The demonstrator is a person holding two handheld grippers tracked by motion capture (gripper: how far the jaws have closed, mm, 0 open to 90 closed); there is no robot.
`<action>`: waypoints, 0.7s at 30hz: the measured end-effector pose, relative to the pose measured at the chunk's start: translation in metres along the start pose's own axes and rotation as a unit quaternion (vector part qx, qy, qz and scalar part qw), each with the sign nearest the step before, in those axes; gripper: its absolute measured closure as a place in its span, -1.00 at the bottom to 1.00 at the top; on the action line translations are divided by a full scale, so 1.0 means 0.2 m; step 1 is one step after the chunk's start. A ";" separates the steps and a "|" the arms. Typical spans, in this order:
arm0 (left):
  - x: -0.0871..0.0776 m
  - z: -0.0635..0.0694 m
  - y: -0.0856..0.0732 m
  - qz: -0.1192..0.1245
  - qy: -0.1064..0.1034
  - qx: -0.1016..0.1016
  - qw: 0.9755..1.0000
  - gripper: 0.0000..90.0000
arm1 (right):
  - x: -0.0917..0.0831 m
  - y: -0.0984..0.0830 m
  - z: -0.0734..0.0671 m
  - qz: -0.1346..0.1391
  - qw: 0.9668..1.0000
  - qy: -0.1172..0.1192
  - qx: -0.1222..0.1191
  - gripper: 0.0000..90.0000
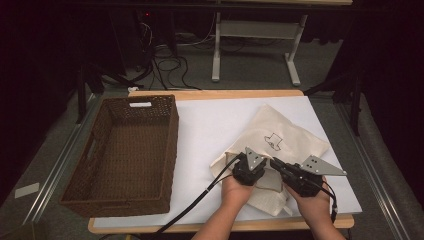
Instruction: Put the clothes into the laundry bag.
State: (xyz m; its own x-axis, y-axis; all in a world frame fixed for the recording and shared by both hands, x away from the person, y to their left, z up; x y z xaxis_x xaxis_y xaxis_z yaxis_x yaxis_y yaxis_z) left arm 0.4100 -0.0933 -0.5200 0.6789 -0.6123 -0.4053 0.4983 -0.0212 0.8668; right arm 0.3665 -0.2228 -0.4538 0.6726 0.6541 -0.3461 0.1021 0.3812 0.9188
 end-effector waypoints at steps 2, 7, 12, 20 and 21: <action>-0.01 0.00 0.00 -0.001 -0.002 0.003 1.000 0.40 | 0.00 0.00 0.00 0.000 1.000 0.000 -0.003 0.95; -0.05 0.02 -0.01 -0.002 -0.002 0.007 1.000 0.11 | 0.00 0.00 0.00 0.000 1.000 0.001 -0.006 0.95; -0.10 0.04 -0.02 0.006 -0.006 0.007 1.000 -0.08 | 0.00 -0.01 0.00 -0.005 1.000 0.000 -0.006 0.95; -0.17 0.03 -0.04 0.008 -0.010 0.007 1.000 -0.23 | 0.01 -0.01 -0.01 -0.006 1.000 0.000 -0.006 0.95; -0.18 0.03 -0.05 0.006 -0.012 0.007 1.000 -0.24 | 0.01 -0.01 -0.01 -0.006 1.000 0.000 -0.007 0.95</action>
State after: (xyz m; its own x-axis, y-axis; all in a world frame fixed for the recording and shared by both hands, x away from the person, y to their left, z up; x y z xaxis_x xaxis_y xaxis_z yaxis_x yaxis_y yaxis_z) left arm 0.3771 -0.0760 -0.5117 0.6719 -0.6311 -0.3877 0.4819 -0.0250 0.8758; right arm 0.3661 -0.2216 -0.4558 0.6712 0.6491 -0.3579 0.1010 0.3983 0.9117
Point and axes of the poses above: each handheld gripper's, and its own axes: x roughly forward along the jaws, y roughly out of its top, z roughly to its right, the point moved 4 cm from there along x, roughly forward along the jaws, and after that the axes turned 14 degrees about -x, right-handed, at the moved point
